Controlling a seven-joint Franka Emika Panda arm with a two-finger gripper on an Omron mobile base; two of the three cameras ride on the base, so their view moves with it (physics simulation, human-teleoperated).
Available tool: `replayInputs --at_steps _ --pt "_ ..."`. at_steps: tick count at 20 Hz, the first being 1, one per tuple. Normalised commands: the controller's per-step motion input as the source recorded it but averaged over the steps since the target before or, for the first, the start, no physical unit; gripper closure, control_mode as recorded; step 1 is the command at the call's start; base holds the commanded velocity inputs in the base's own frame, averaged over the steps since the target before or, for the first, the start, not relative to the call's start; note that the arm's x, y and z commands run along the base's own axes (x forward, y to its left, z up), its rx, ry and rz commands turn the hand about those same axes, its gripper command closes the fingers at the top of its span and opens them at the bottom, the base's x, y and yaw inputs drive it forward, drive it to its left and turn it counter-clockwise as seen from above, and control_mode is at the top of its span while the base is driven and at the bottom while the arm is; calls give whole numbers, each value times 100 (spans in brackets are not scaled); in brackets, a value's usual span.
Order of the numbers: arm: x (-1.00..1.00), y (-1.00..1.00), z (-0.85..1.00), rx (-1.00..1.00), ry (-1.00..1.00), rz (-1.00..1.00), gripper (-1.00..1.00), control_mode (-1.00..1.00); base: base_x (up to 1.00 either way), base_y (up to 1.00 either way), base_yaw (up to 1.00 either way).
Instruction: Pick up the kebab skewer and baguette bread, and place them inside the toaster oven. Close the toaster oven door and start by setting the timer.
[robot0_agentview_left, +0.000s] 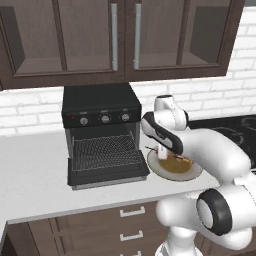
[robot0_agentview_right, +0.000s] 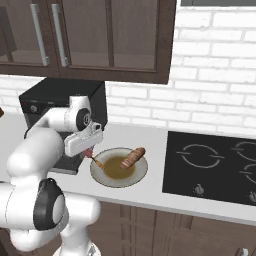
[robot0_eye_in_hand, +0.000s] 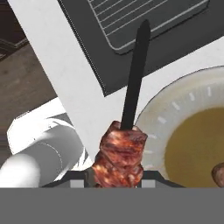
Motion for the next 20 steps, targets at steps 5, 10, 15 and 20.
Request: replayInputs --at_steps 5,10,15,20 --pt "-53 64 55 0 1 28 100 -100 0 0 0" --pt "5 100 27 0 1 30 100 -100 0 0 0" --pt "38 100 21 0 0 26 100 -100 0 0 0" --pt "62 94 1 0 0 25 100 -100 0 0 0"
